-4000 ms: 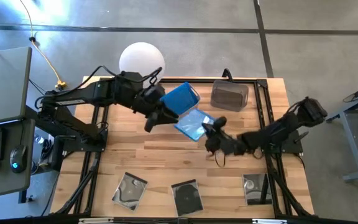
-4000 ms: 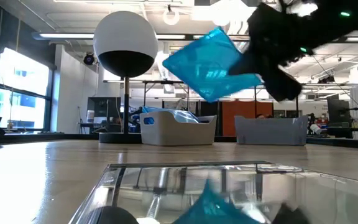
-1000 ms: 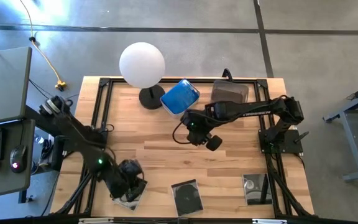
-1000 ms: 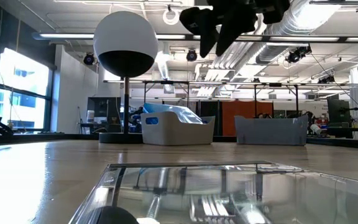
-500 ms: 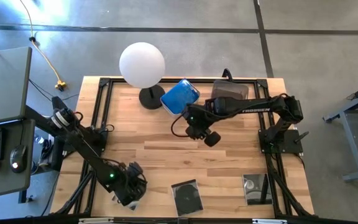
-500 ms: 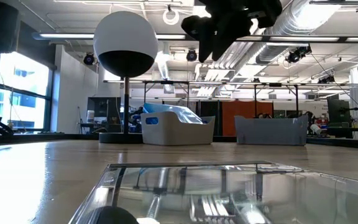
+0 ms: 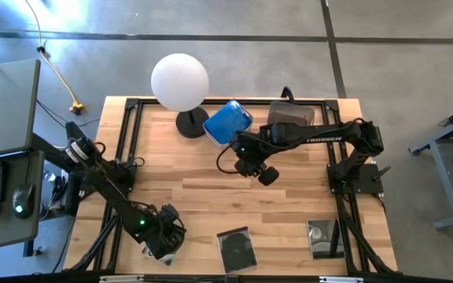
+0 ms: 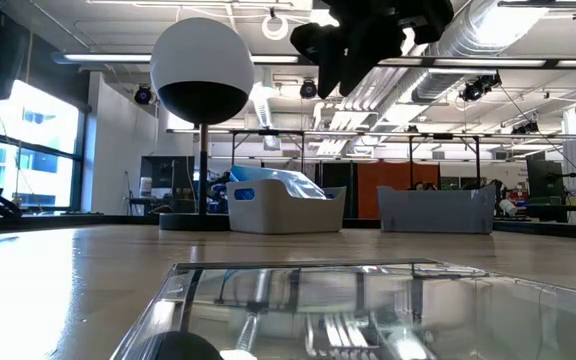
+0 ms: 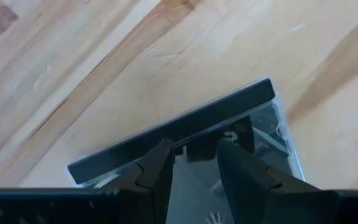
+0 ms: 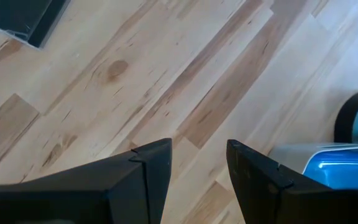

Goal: Pick & place jewel cases by type
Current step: Put the left black CD case into the black bin

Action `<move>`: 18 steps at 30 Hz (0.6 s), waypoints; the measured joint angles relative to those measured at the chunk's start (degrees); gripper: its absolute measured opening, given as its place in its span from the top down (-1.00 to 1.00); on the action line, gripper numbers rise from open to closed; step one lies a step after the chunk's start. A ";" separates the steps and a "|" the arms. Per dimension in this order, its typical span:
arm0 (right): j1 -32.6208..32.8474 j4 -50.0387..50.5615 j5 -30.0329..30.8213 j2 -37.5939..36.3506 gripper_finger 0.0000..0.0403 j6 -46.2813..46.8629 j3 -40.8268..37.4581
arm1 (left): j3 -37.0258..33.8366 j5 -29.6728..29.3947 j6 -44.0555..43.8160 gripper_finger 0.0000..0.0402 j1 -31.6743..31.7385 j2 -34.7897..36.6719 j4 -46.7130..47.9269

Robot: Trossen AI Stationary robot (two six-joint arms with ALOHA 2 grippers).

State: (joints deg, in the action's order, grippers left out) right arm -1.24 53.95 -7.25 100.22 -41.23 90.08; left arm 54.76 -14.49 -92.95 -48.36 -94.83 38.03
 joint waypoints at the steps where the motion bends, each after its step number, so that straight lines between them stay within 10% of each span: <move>1: -0.01 0.02 0.00 0.00 0.26 0.00 0.00 | 0.00 -0.06 0.03 0.38 0.00 0.00 0.12; 18: -0.01 -2.83 -2.72 -0.02 0.26 -1.51 0.00 | 0.02 -5.30 2.69 0.38 -0.07 -3.21 -0.73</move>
State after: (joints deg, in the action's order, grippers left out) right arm -1.26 51.12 -9.96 100.21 -42.74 90.08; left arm 54.78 -19.79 -90.26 -48.43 -98.04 37.30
